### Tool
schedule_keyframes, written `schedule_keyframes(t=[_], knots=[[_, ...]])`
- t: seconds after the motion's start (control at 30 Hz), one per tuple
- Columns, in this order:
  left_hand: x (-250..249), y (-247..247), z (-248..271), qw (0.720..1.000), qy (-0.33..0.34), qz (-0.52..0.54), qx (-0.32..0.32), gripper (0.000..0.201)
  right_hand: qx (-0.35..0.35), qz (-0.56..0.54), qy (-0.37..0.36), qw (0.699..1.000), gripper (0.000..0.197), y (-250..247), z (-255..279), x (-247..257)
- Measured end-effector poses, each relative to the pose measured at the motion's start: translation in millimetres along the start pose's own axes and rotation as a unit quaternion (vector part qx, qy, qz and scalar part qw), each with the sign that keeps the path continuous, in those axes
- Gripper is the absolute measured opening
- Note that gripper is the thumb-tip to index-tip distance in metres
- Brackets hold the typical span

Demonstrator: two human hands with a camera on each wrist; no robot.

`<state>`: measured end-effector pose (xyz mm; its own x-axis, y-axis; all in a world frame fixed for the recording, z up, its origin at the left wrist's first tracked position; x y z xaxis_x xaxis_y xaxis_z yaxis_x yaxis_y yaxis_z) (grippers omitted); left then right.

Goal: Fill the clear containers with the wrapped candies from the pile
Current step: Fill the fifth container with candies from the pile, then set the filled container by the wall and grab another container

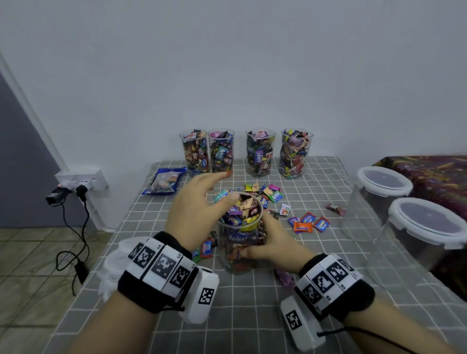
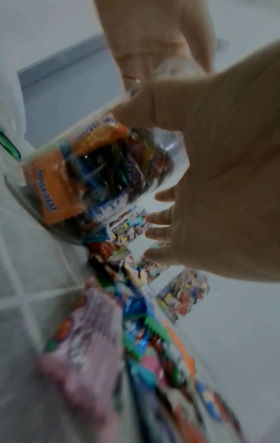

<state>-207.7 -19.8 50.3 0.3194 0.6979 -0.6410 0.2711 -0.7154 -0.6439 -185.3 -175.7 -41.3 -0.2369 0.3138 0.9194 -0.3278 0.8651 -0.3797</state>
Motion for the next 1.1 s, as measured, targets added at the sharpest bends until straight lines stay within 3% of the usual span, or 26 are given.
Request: schedule_keyframes(t=[0.07, 0.13, 0.3, 0.4, 0.5, 0.57, 0.83, 0.97, 1.1], knots=[[17.9, 11.8, 4.3, 0.997, -0.051, 0.028, 0.052, 0.103, 0.009, 0.056, 0.010, 0.998, 0.093, 0.6, -4.5, -17.8], [31.5, 24.3, 8.8, 0.988, -0.088, 0.073, 0.103, 0.133, 0.028, 0.131, 0.024, 0.991, 0.108, -0.7, -9.5, -31.5], [41.3, 46.4, 17.4, 0.960, -0.117, 0.193, 0.166, 0.151, 0.102, 0.339, 0.121, 0.928, 0.133, -6.8, -4.4, -52.7], [38.6, 50.6, 18.2, 0.957, -0.097, 0.218, 0.164, 0.127, 0.107, 0.380, 0.158, 0.905, 0.135, -11.6, -0.2, -59.6], [36.3, 52.9, 21.0, 0.958, -0.094, 0.226, 0.150, 0.091, 0.117, 0.408, 0.161, 0.891, 0.115, -13.3, 2.8, -59.5], [37.0, 53.2, 21.3, 0.961, -0.106, 0.218, 0.129, 0.081, 0.119, 0.416, 0.160, 0.887, 0.110, -13.7, 3.5, -59.0], [45.9, 25.7, -5.8, 0.963, -0.126, 0.236, 0.042, 0.081, 0.133, 0.434, 0.155, 0.877, 0.106, -13.3, 4.0, -60.5], [45.5, -10.5, -37.9, 0.978, -0.107, 0.171, -0.047, 0.078, 0.139, 0.439, 0.156, 0.874, 0.106, -13.2, 3.8, -62.1], [68.4, -22.8, -71.5, 0.980, -0.142, 0.086, -0.107, 0.082, 0.145, 0.443, 0.158, 0.871, 0.106, -13.3, 5.1, -61.1]])
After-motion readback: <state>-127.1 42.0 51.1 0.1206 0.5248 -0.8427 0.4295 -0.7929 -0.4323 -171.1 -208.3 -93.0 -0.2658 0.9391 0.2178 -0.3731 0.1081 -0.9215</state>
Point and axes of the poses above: each hand's wrist, its own z-axis away from the middle knuckle, its own y-axis out of the palm, x = y × z, the point moved 6 cm from there along -z, towards the middle knuckle, and after that the axes turned 4 degrees about -z, right-handed, at the moved point
